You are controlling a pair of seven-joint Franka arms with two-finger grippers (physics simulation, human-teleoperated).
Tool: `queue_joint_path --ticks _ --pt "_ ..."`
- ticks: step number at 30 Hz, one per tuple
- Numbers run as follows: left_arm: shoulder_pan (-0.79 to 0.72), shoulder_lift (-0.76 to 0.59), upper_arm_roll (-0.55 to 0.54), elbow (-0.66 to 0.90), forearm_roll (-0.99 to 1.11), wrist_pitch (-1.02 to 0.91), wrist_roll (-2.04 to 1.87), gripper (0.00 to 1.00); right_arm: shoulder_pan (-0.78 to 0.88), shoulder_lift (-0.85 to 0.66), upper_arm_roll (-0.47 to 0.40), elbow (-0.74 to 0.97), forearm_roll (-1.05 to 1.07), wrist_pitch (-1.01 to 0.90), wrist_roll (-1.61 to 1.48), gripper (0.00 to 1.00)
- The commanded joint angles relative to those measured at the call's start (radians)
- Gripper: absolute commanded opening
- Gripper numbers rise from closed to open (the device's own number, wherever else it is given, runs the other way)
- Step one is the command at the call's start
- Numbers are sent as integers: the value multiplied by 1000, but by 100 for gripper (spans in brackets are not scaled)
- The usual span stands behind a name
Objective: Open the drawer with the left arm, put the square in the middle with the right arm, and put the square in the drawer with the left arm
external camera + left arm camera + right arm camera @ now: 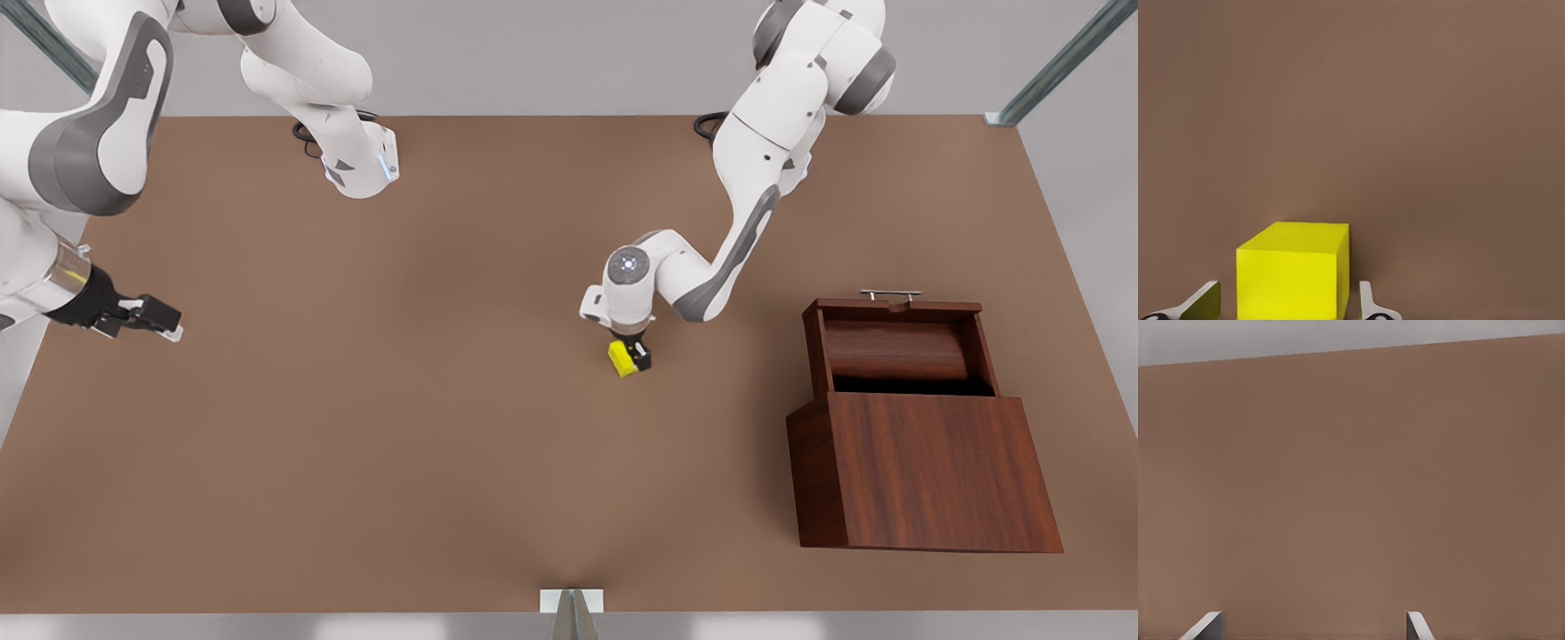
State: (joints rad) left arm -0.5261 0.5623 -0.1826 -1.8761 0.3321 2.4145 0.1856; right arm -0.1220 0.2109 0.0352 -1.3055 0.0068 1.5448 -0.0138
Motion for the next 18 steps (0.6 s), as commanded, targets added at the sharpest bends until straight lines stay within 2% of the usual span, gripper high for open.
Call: queue_joint_path --ticks 1,15,16,18 --pt "0 2 0 -2 1 0 0 100 1 1 0 0 -2 3 2 100" --pt "-2 68 21 0 1 55 0 100 -8 38 -5 29 -24 40 -2 100" --pt "-2 68 21 0 1 55 0 96 -8 38 0 29 -25 40 -2 100" --pt "-2 70 21 0 1 55 0 79 -7 39 -1 28 -18 46 0 100"
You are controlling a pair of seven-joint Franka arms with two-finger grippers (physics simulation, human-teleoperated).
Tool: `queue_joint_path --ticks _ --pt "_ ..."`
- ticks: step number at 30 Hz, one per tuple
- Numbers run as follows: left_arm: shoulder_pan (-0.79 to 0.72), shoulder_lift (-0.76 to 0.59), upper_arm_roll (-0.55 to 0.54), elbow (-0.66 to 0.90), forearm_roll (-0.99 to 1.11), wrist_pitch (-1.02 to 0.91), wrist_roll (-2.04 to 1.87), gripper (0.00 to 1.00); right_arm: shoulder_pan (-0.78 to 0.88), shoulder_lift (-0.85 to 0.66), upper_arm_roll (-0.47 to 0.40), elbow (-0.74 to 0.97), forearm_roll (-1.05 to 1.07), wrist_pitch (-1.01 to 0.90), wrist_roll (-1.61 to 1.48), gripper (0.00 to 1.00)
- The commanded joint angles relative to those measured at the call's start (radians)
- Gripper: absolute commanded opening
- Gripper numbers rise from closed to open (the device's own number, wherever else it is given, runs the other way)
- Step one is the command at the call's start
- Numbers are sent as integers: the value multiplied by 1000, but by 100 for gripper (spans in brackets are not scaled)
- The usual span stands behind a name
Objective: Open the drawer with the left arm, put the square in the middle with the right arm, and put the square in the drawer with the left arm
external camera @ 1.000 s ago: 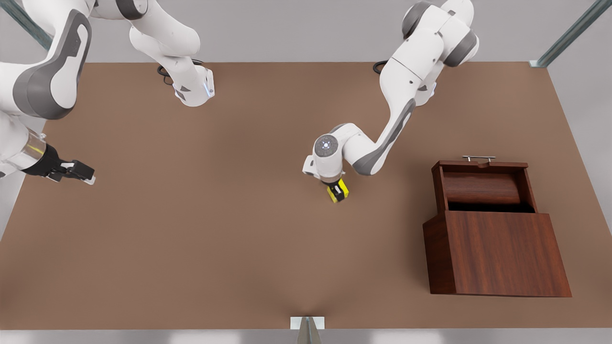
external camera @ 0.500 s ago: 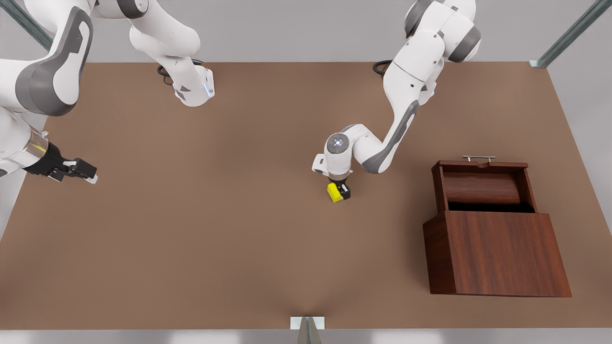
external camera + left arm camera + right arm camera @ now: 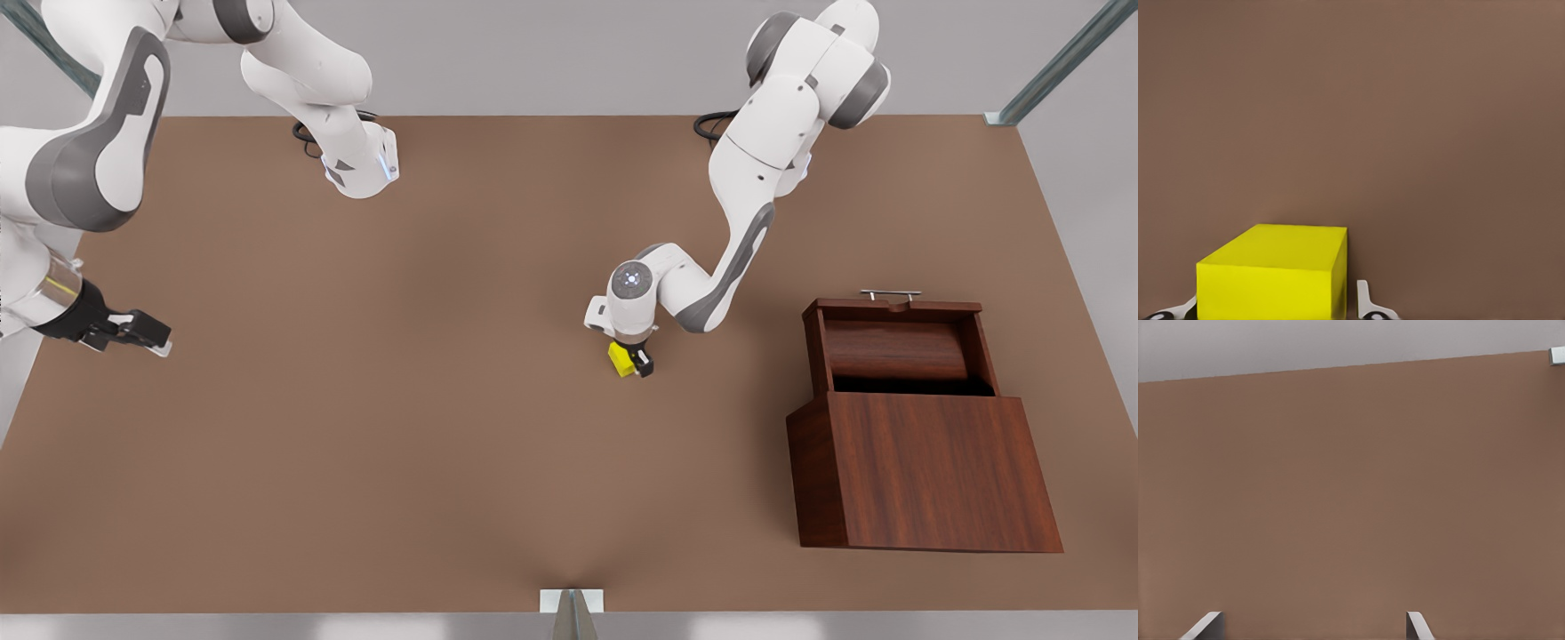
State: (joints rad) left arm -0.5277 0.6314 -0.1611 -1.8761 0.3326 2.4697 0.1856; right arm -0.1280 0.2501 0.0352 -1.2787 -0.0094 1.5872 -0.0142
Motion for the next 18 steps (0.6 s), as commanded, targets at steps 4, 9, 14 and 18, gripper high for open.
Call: queue_joint_path --ticks 4,9,14,18 --pt "0 1 0 0 0 2 0 70 -1 -2 0 2 8 -4 0 100" --pt "0 4 0 2 0 11 0 70 -2 0 -1 1 9 -6 0 100" --pt "0 -15 0 9 0 -12 0 70 4 -3 -8 2 9 3 2 100" --pt "3 -133 -2 15 -9 -132 -12 72 7 -5 -6 4 19 4 3 100"
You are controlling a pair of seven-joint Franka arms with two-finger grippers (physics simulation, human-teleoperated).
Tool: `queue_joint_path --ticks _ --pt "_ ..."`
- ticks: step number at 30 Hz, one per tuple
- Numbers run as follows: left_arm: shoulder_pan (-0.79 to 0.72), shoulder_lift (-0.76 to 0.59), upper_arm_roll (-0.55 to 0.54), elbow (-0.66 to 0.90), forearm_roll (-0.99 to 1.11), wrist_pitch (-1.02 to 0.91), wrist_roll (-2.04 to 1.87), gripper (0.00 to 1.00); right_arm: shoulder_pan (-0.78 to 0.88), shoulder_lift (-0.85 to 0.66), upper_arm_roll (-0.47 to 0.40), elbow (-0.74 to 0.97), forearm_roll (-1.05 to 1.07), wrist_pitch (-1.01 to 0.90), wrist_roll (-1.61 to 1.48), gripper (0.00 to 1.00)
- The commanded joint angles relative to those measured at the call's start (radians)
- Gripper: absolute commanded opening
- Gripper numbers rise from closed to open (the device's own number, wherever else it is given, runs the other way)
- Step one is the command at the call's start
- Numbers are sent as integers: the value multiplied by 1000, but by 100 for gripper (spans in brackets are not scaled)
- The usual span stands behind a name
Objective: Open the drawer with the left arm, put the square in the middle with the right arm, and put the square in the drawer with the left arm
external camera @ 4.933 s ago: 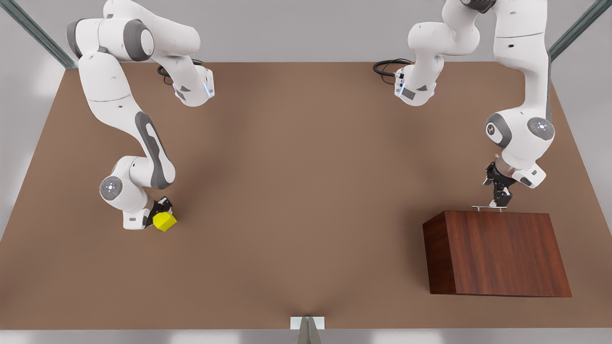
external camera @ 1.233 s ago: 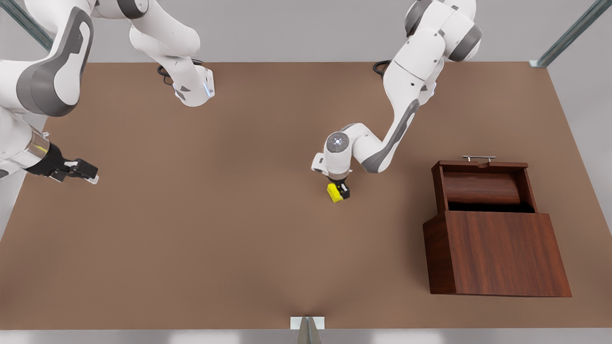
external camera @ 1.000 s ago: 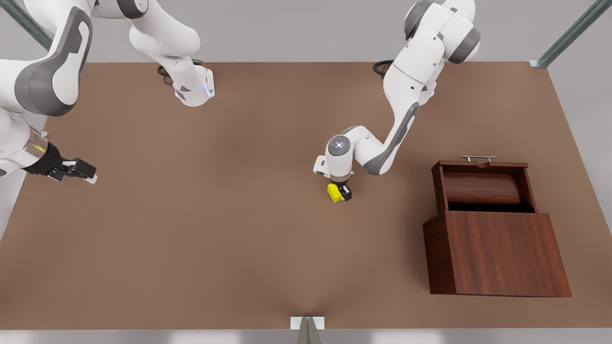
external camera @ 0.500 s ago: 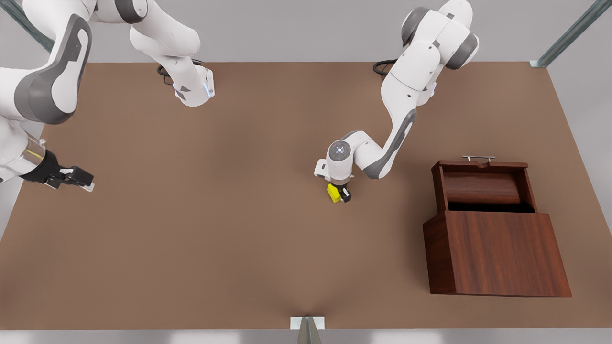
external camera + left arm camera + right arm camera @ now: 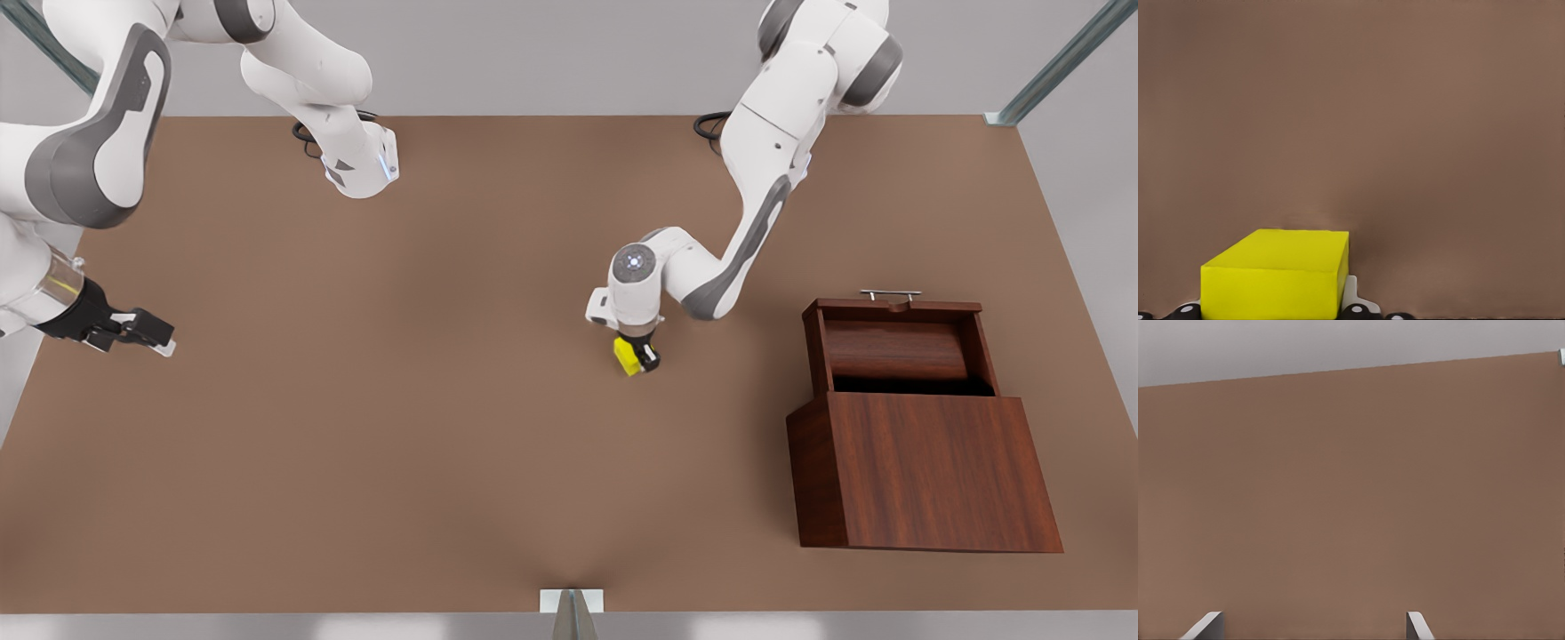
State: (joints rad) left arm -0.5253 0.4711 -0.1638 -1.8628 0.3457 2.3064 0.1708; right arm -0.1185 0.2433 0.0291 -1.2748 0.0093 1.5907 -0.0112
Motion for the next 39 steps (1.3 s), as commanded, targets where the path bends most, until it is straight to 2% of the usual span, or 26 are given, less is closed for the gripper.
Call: queue_joint_path --ticks 1,4,6,10,15,18,24,25,26,32,35,37,39 --pt "1 -18 -2 -1 -28 -21 -1 72 2 -1 0 0 0 0 0 100" --pt "2 -152 -5 -21 -70 -168 44 72 0 -1 0 0 0 0 -1 100" --pt "2 -258 9 -98 -97 -193 133 72 -3 -1 0 0 0 0 -1 100" --pt "2 -361 165 -134 -160 -277 432 72 -4 5 0 0 -2 18 -3 100" --pt "1 -379 429 -134 -182 -289 891 72 -4 4 -1 0 -2 18 -3 100" --pt "4 -370 552 -130 -185 -266 1089 72 -4 4 -1 0 -2 20 -3 100" --pt "15 -313 702 -122 -229 -240 1312 73 -1 4 -1 0 -2 23 -3 100" --pt "16 -305 718 -122 -231 -240 1325 75 -4 4 0 0 -2 23 -3 100" --pt "18 -299 728 -122 -231 -240 1326 100 -1 5 0 0 -2 23 -3 100" --pt "22 -279 739 -99 -241 -255 1334 100 -1 7 0 0 0 25 -1 100" --pt "21 -269 739 16 -307 -394 1106 100 -1 7 -1 0 -2 23 -3 100" --pt "22 -216 739 172 -360 -532 863 100 0 7 -1 0 -2 25 -3 100" --pt "22 -184 739 249 -462 -532 560 100 2 7 0 0 -2 25 -1 100"
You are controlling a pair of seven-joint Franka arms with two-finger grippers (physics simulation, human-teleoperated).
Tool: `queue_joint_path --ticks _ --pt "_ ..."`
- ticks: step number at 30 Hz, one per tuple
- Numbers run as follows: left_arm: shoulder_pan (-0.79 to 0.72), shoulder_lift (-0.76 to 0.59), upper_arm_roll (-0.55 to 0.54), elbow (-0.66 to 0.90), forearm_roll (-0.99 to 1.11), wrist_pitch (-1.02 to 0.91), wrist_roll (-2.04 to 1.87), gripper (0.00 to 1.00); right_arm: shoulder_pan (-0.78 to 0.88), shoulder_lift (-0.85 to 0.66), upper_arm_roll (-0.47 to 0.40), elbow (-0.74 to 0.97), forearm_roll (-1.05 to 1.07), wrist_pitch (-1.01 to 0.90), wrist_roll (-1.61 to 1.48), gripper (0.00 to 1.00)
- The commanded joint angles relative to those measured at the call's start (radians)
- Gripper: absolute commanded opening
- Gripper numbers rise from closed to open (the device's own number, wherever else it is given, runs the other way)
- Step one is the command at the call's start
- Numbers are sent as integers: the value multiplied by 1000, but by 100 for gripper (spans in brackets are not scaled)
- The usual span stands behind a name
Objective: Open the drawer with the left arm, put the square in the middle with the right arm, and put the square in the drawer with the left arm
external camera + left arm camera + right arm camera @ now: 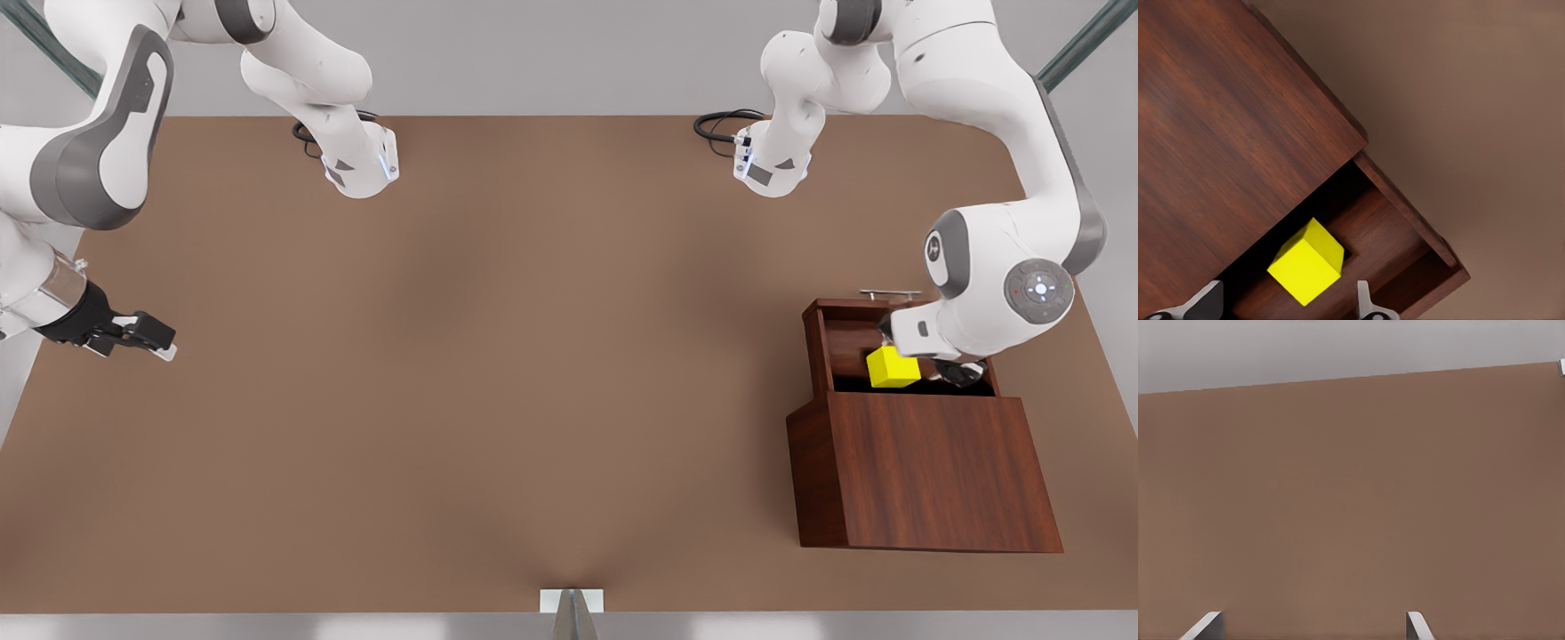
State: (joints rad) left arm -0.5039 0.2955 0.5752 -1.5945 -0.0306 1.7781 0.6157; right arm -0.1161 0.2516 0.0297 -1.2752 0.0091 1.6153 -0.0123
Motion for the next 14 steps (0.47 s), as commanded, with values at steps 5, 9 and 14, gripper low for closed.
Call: queue_joint_path --ticks 5,9,14 --pt "132 -12 -187 94 -132 10 -385 100 -1 3 1 -1 0 15 -2 100" --pt "433 -65 -638 123 132 9 -599 100 -2 9 1 -3 3 54 -6 100" --pt "450 -131 -661 48 147 47 -600 100 -2 3 1 -3 2 44 -8 100"
